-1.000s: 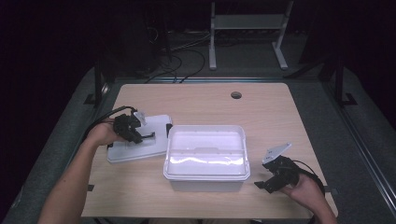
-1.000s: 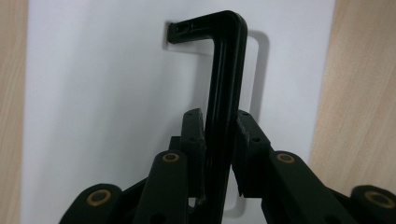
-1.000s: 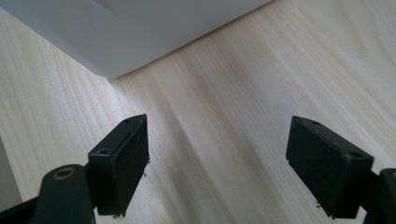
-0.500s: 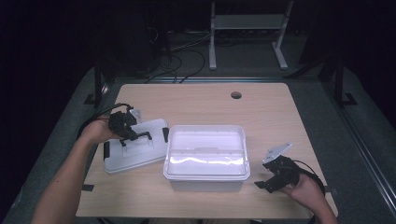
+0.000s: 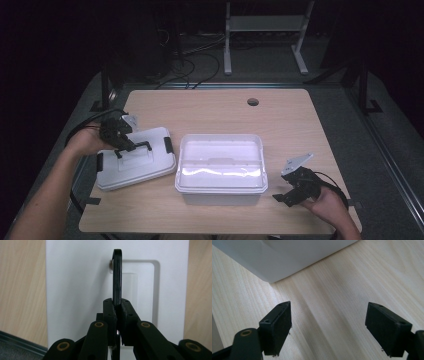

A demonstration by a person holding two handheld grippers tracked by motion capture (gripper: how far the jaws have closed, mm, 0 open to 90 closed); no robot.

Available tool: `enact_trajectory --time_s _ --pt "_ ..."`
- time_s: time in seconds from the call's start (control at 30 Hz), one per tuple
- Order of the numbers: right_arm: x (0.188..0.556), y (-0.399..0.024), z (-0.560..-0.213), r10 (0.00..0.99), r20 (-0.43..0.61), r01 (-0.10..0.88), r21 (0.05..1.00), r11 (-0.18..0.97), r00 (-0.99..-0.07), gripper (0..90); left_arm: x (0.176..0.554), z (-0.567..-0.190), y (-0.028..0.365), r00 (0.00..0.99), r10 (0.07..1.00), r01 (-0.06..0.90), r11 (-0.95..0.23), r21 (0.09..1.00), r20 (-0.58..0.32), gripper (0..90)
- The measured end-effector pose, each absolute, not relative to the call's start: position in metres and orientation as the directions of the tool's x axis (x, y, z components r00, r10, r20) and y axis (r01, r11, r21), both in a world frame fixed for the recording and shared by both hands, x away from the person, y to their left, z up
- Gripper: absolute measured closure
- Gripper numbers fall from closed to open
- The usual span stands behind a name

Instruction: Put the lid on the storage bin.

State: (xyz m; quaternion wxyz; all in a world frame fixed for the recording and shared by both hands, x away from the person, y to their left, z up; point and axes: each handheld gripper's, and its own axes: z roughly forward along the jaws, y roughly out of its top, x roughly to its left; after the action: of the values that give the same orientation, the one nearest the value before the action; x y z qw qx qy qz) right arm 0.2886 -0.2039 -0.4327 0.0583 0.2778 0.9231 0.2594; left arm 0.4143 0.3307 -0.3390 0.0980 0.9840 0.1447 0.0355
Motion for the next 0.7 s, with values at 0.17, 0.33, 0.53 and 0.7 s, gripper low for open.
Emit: enact_trajectory --time_s 0.17,0.33,0.53,0.7 --pt "0.289 -0.203 -0.432 0.544 0.036 0.483 0.512 0.711 -0.838 20.6 0.404 -0.319 0.338 0.954 0.296 0.279 -0.933 0.226 0.044 84.4" --pt "0.289 -0.203 -0.432 0.541 0.035 0.48 0.51 0.714 -0.841 20.6 0.395 -0.302 0.343 0.954 0.297 0.278 -0.931 0.235 0.047 84.4" --pt "0.288 -0.203 -0.432 0.543 0.036 0.482 0.512 0.711 -0.839 20.6 0.387 -0.282 0.348 0.954 0.295 0.274 -0.927 0.256 0.047 84.4" --pt "0.288 -0.202 -0.432 0.544 0.04 0.484 0.512 0.709 -0.838 20.6 0.379 -0.261 0.348 0.956 0.287 0.262 -0.922 0.285 0.051 84.4"
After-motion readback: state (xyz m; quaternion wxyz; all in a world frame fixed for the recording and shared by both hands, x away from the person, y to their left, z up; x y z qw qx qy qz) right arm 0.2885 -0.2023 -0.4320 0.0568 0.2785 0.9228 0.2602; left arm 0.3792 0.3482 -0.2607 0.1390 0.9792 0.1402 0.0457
